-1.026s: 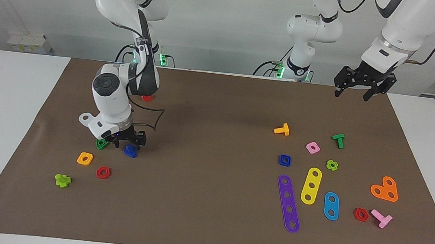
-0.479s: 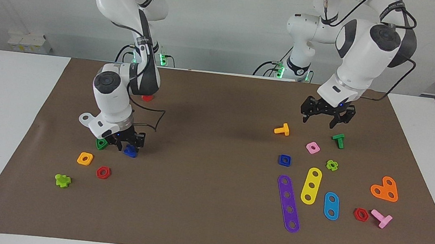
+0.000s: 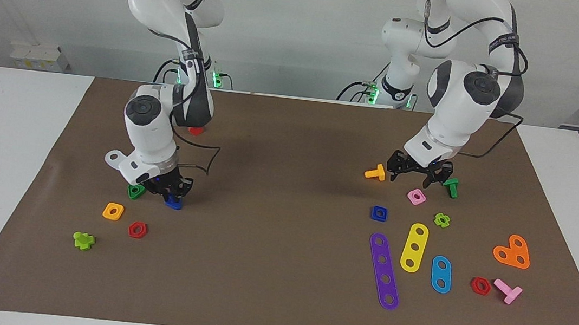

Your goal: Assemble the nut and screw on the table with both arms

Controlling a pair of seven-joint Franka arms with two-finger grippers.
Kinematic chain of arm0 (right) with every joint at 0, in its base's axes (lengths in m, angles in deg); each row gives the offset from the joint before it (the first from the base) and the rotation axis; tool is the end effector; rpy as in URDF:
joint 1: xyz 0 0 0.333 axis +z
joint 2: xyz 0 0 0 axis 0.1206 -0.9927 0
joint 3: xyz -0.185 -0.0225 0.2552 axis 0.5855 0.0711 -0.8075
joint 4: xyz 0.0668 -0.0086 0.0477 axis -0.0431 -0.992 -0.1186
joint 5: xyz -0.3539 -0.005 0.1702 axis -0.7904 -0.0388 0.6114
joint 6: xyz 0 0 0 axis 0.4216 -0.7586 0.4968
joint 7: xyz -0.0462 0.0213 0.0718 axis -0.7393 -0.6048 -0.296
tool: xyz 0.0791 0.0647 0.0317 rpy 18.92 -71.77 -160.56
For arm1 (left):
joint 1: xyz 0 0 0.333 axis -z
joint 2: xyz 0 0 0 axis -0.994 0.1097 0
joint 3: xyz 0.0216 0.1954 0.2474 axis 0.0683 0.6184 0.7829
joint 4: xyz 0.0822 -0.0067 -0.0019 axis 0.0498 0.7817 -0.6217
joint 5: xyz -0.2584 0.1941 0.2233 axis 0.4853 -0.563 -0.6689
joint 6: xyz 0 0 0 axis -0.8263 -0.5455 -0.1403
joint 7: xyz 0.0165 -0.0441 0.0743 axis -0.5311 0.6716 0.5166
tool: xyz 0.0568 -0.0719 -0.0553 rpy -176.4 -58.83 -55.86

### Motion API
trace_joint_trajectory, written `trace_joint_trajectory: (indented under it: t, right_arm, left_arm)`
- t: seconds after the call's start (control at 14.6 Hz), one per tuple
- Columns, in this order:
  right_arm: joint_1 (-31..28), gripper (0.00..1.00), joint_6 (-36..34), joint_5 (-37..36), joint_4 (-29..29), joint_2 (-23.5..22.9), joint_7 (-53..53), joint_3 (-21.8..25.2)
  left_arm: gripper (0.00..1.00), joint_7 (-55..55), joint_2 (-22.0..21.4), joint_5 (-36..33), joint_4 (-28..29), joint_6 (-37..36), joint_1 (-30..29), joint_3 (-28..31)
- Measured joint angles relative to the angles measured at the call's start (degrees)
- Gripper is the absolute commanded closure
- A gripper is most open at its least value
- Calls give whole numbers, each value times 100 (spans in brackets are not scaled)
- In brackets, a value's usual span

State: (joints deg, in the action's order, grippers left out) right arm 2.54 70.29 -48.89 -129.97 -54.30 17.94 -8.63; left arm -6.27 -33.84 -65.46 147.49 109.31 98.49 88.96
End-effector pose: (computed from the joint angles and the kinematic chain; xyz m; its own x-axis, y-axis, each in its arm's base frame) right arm 0.6085 0.0701 0.3122 0.9981 0.0062 0.0615 0.0046 -0.9996 0.0266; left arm 0.5567 -0.1383 0.4213 0.9792 -0.2020 0.0207 -0.2026 -0.9787 0.0319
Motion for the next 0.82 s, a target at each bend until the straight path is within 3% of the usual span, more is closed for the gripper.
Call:
trace_joint_trajectory:
  t: [0.21,0.82]
  right_arm:
    - [213,100,-7,36,19,120,-192,-12]
    - [2027,100,146,37,121,231,-3056,-39]
  left_arm:
    - [8,16,56,42,227,510,75,-3]
    - [16,104,913,176,291,1574,246,-4]
